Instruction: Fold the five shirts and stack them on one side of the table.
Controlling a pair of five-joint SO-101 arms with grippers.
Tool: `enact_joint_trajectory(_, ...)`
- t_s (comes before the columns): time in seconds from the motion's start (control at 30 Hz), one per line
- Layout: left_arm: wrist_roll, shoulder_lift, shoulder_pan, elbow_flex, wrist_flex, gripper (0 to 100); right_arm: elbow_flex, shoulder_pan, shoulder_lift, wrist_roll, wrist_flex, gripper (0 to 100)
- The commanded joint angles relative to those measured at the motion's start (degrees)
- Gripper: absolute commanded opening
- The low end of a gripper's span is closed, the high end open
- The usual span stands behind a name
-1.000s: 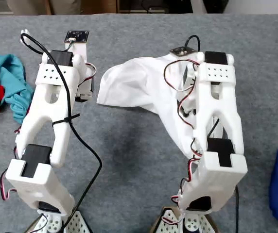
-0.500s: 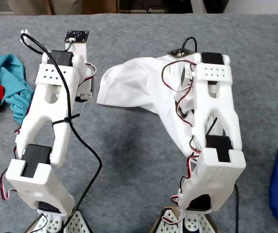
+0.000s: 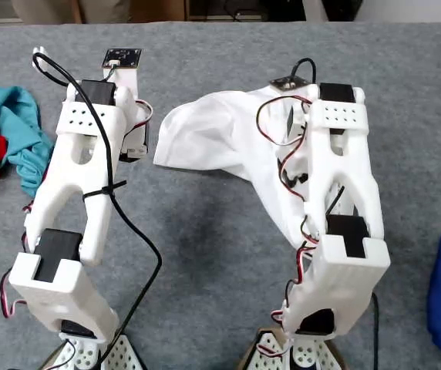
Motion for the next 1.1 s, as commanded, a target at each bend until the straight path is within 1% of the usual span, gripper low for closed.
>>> enact_joint_trajectory(0.0,0.1,-0.4,0.0,-0.3,0.2,2,-1.7,1.4,-0.6,-0.6,0.0,0.5)
enact_joint_trajectory(0.1,0.4,-0.4,0.5,-1.1,-0.5,2,-3.7,1.7,-0.6,-2.5,0.1,0.5)
enact_joint_trajectory(0.17,0.5,-0.4,1.9,-3.0,-2.5,2,-6.5,3.2,-0.6,-3.5,1.1,0.5)
enact_joint_trajectory(0.23,2.0,-0.3,3.8,-5.4,-5.1,2,-10.2,4.8,-0.2,-3.4,3.1,0.5)
enact_joint_trajectory(0.3,4.7,0.0,6.0,-7.1,-9.9,3,-12.6,6.2,-0.2,-3.3,4.1,0.5)
enact_joint_trajectory(0.43,10.1,5.1,10.1,-10.4,-22.7,15,-12.9,10.1,-0.2,-3.3,4.0,0.5)
enact_joint_trajectory(0.5,12.2,9.5,11.8,-12.9,-27.1,20,-12.2,12.1,-0.2,-2.5,3.6,0.5)
enact_joint_trajectory(0.57,13.8,15.2,13.4,-17.0,-29.8,21,-11.9,14.0,-0.1,-0.4,3.6,0.5)
enact_joint_trajectory(0.7,17.8,27.6,15.3,-31.1,-30.7,22,-12.0,17.4,-0.1,0.7,1.5,0.5)
enact_joint_trajectory(0.83,22.0,42.4,15.7,-47.6,-30.7,22,-12.0,17.7,-0.1,0.7,0.6,0.5)
enact_joint_trajectory(0.97,22.4,56.7,15.7,-60.6,-29.5,21,-12.0,17.5,-0.1,0.7,0.4,0.5)
enact_joint_trajectory(1.07,21.9,64.0,15.7,-68.6,-24.8,21,-12.0,17.5,-0.1,0.7,0.4,0.5)
